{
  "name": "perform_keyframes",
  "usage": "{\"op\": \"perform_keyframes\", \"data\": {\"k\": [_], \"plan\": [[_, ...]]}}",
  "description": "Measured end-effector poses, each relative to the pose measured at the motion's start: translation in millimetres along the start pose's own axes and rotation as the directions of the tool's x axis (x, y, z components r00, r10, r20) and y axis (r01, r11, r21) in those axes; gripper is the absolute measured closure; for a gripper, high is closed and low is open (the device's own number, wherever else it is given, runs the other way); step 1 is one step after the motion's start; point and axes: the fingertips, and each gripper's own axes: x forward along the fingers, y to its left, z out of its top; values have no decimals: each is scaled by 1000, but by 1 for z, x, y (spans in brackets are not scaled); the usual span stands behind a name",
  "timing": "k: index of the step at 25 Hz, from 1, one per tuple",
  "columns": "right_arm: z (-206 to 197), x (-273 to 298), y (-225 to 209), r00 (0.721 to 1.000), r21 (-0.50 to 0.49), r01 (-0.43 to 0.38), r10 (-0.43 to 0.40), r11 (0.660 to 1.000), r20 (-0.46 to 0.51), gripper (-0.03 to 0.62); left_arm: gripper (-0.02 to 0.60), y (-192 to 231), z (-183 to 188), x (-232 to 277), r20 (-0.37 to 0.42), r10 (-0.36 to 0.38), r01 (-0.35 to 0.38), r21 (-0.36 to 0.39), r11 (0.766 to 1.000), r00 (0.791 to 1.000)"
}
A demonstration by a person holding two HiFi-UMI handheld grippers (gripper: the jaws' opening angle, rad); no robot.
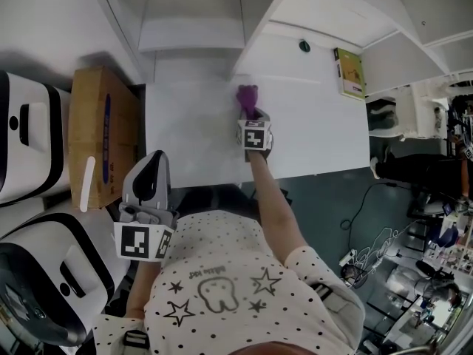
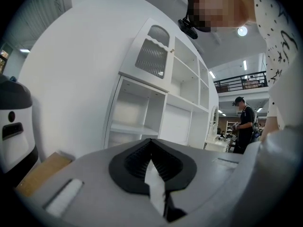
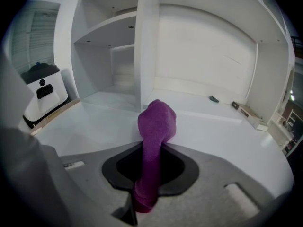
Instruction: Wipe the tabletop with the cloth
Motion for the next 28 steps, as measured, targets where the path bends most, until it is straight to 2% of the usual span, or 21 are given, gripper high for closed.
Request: {"op": "perform_keyframes", "data": {"k": [8, 13, 28], "plan": [[4, 0, 17, 1000, 0, -18, 18, 1000, 10, 531, 586, -2, 3, -5, 5, 20, -20, 10, 1000, 1000], [6, 6, 25, 1000, -44, -23, 24, 999, 19, 531, 586, -2, 2, -10, 4, 29, -29, 9, 1000, 1000], [11, 10, 57, 998, -36, -62, 63, 997, 8, 531, 586, 5, 5, -27, 18, 63, -63, 10, 998, 998]]}}
